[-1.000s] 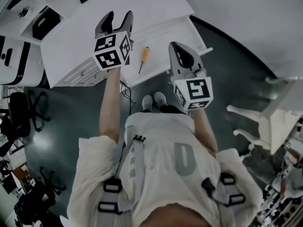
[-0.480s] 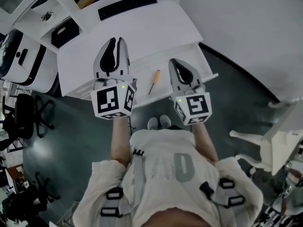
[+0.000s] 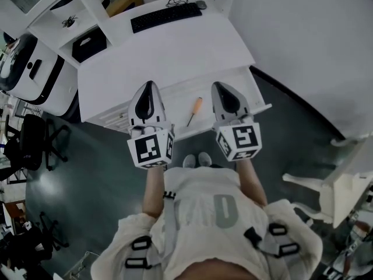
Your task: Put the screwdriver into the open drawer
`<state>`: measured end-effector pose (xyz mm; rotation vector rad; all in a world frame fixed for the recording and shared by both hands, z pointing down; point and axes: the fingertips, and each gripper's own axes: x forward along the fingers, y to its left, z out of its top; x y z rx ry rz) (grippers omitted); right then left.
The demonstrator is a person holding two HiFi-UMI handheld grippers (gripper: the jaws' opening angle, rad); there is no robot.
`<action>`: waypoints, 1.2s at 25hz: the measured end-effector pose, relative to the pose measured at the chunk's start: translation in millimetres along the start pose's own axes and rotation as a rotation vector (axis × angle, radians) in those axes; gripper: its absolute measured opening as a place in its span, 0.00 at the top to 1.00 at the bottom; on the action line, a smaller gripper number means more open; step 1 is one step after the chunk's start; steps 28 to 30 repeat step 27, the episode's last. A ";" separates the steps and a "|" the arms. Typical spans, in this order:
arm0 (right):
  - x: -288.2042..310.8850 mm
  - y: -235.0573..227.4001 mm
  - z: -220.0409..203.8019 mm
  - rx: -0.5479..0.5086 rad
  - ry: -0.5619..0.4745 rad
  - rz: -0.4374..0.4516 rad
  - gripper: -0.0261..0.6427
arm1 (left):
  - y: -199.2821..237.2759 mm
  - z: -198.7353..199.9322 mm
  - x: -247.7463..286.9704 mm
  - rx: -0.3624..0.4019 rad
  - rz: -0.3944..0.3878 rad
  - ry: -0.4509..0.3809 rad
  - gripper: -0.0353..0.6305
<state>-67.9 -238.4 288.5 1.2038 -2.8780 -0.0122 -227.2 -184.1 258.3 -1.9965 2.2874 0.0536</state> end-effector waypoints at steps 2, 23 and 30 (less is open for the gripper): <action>-0.4 -0.2 -4.6 0.001 0.010 0.006 0.95 | 3.4 -2.1 -2.8 -0.001 0.013 -0.004 0.94; 3.1 5.3 -21.4 -0.017 0.088 0.029 0.95 | 12.3 -15.4 0.7 0.028 0.066 0.021 0.94; 5.9 4.2 -23.4 -0.015 0.094 0.036 0.95 | 9.9 -15.0 4.1 0.034 0.062 0.018 0.94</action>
